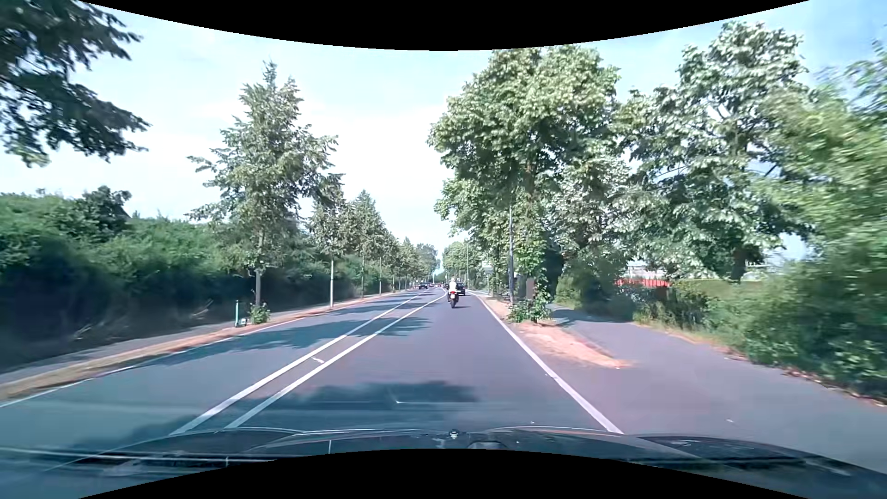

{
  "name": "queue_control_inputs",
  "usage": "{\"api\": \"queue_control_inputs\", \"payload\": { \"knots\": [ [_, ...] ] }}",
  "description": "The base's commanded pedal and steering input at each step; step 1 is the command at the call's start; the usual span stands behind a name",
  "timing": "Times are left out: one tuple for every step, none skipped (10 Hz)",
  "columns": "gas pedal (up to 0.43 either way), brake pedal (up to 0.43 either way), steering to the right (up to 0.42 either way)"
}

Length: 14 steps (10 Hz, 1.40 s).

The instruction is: Follow the waypoints while adhering to traffic rules and regulations

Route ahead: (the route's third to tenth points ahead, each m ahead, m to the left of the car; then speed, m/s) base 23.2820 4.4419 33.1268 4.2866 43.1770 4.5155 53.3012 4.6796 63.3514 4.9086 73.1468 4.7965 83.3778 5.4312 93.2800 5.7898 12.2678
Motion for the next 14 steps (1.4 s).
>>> {"api": "queue_control_inputs", "payload": {
  "knots": [
    [0.189,0.0,0.003],
    [0.189,0.0,0.003],
    [0.189,0.0,0.003],
    [0.177,0.0,0.003],
    [0.177,0.0,0.003],
    [0.177,0.0,0.003],
    [0.177,0.0,0.003],
    [0.177,0.0,0.003],
    [0.177,0.0,0.003],
    [0.177,0.0,0.003],
    [0.177,0.0,0.002],
    [0.177,0.0,0.002],
    [0.177,0.0,0.001],
    [0.177,0.0,0.0]
  ]
}}
